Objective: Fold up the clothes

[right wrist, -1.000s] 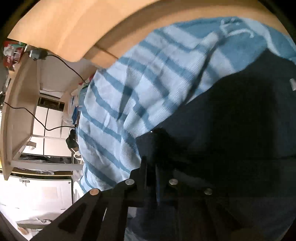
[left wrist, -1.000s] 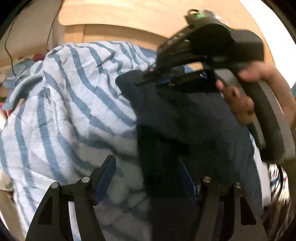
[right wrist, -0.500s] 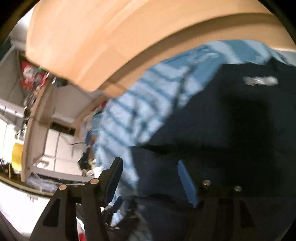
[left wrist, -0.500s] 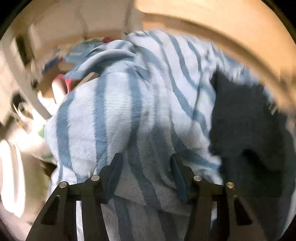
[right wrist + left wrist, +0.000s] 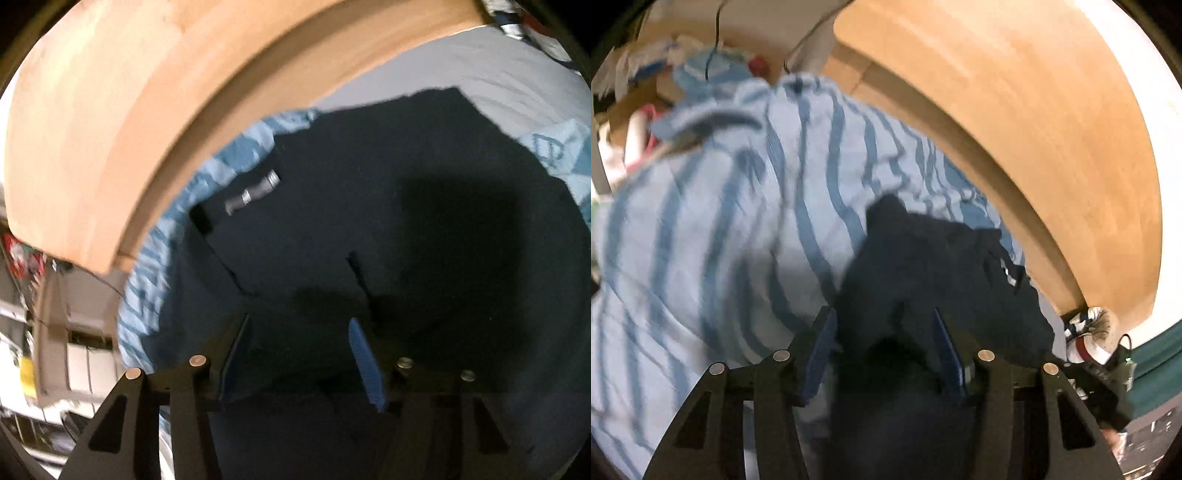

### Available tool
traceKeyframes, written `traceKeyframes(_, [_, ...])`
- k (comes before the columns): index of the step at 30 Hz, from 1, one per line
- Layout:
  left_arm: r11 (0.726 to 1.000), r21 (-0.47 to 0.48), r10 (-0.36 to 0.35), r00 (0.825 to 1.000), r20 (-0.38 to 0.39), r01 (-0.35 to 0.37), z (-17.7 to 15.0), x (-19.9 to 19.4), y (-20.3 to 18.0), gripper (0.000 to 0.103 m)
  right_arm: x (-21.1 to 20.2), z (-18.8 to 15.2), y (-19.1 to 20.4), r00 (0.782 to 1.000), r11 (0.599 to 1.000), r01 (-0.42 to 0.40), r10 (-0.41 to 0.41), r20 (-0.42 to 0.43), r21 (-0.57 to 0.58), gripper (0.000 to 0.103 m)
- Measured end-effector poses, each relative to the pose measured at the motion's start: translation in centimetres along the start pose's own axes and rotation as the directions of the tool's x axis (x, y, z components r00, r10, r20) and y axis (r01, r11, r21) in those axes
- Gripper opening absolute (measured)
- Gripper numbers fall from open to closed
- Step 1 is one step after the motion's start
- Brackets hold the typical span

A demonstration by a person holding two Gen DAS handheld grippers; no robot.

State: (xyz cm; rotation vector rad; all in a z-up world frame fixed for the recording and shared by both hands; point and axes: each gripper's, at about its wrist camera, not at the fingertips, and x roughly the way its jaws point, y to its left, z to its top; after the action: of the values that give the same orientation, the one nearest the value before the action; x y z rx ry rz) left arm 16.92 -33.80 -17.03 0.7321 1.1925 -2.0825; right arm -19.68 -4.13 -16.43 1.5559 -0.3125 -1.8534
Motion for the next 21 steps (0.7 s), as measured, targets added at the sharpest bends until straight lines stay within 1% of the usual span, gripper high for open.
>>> traceKeyframes(2, [1.0,-0.012,0.018,1.0,-0.014,-0.018,-0.9,-0.3,-0.4,0.055,1.1,-0.2,0.2,1.0,0.998,0.02,-0.021,-0.021,-0.055,0.059])
traceKeyframes(3, [0.999,-0.017,0.026,0.999,-0.02,-0.026,-1.3,-0.4,-0.6,0.055,1.8,-0.3,0.6,0.997,0.992,0.068,-0.071,-0.022,-0.102,0.059])
traceKeyframes(5, [0.999,-0.025,0.041,0.999,-0.023,-0.041,-1.7,-0.1,-0.5,0.055,2.9,-0.5,1.3,0.98,0.965,0.198,-0.199,0.01,-0.169,0.057])
traceKeyframes(6, [0.998,-0.027,0.051,0.998,-0.02,-0.052,-1.7,0.3,-0.5,0.055,3.1,-0.6,1.6,0.97,0.954,0.242,-0.24,0.029,-0.175,0.057])
traceKeyframes(7, [0.998,-0.031,0.061,0.998,-0.018,-0.062,-1.8,0.3,-0.4,0.055,2.7,-0.7,1.7,0.965,0.948,0.263,-0.257,0.054,-0.181,0.057])
traceKeyframes(9, [0.997,-0.051,0.06,0.998,-0.012,-0.061,-1.9,0.4,-0.2,0.055,2.1,-0.5,1.6,0.964,0.939,0.264,-0.248,0.098,-0.221,0.067])
traceKeyframes(10, [0.996,-0.071,0.052,0.999,-0.007,-0.053,-2.0,0.5,-0.2,0.055,2.9,-0.1,1.2,0.963,0.933,0.269,-0.259,0.07,-0.238,0.073])
traceKeyframes(12, [0.995,-0.089,0.048,0.999,0.002,-0.048,-2.3,0.6,-0.1,0.055,4.8,0.6,0.2,0.966,0.943,0.247,-0.258,-0.023,-0.223,0.058])
traceKeyframes(14, [0.993,-0.102,0.067,0.998,0.018,-0.065,-2.5,0.4,-0.2,0.055,4.5,0.6,0.5,0.974,0.944,0.216,-0.227,-0.02,-0.249,0.012])
traceKeyframes(15, [0.992,-0.109,0.065,0.997,0.028,-0.062,-2.5,0.3,-0.1,0.055,3.9,0.5,1.0,0.98,0.945,0.19,-0.199,-0.007,-0.267,0.008])
traceKeyframes(18, [0.99,-0.132,0.067,0.996,0.065,-0.058,-2.4,-0.2,-0.2,0.055,0.6,1.1,1.8,0.992,0.959,0.121,-0.109,0.06,-0.258,0.007])
traceKeyframes(19, [0.988,-0.145,0.061,0.995,0.076,-0.05,-2.3,-0.3,-0.2,0.055,-0.7,1.5,2.0,0.992,0.961,0.107,-0.088,0.088,-0.254,0.007])
traceKeyframes(21, [0.983,-0.179,0.045,0.994,0.095,-0.027,-2.2,-0.6,-0.1,0.055,-2.9,2.2,2.1,0.985,0.961,0.128,-0.094,0.145,-0.244,0.007])
